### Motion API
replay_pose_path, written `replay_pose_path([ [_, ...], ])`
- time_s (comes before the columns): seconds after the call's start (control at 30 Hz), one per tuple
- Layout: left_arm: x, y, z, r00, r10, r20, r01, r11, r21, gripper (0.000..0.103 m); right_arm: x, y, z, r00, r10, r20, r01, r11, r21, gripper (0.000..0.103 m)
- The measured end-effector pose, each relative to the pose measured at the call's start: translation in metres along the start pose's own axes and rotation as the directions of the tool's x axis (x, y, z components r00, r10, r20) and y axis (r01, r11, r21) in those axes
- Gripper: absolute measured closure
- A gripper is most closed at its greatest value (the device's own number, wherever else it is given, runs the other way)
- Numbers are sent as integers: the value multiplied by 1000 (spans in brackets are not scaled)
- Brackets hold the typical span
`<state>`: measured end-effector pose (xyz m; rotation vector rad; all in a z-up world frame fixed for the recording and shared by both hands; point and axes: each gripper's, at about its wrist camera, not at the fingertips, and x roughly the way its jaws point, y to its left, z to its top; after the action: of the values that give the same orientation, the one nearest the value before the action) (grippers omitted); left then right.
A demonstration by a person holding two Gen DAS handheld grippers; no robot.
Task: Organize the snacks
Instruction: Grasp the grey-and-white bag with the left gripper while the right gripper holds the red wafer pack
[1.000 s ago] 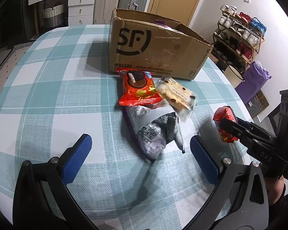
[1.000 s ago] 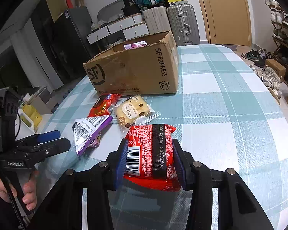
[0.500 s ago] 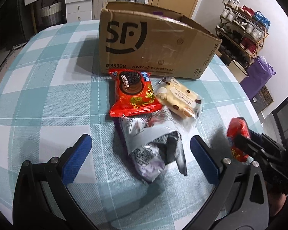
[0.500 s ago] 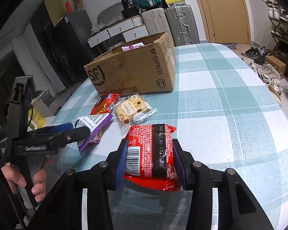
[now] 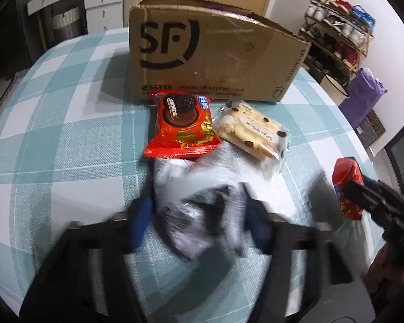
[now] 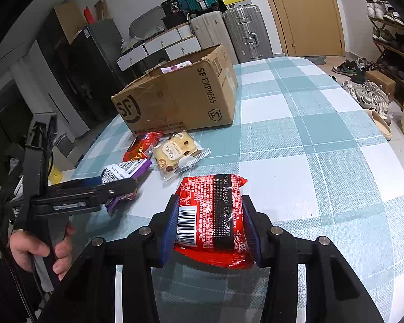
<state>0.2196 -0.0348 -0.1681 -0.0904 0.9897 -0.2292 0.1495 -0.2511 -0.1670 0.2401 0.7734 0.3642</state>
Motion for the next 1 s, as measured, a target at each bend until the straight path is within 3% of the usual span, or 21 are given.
replay_pose_path([
  [0.07,-4,3,-4,999,-32,4,32,999,-2,60,-2,2,0,1000,4,3,-4,1000,-1,58],
  [0.17,-9,7,-11,999,-54,6,54,998,-13,60,-7,7,-2,1000,6,10,-6,1000,-6,58],
  [1.0,-89,28,-39,992,-53,112,58,997,-42,60,-54,63,-8,996,46,73,-42,998,-54,58],
])
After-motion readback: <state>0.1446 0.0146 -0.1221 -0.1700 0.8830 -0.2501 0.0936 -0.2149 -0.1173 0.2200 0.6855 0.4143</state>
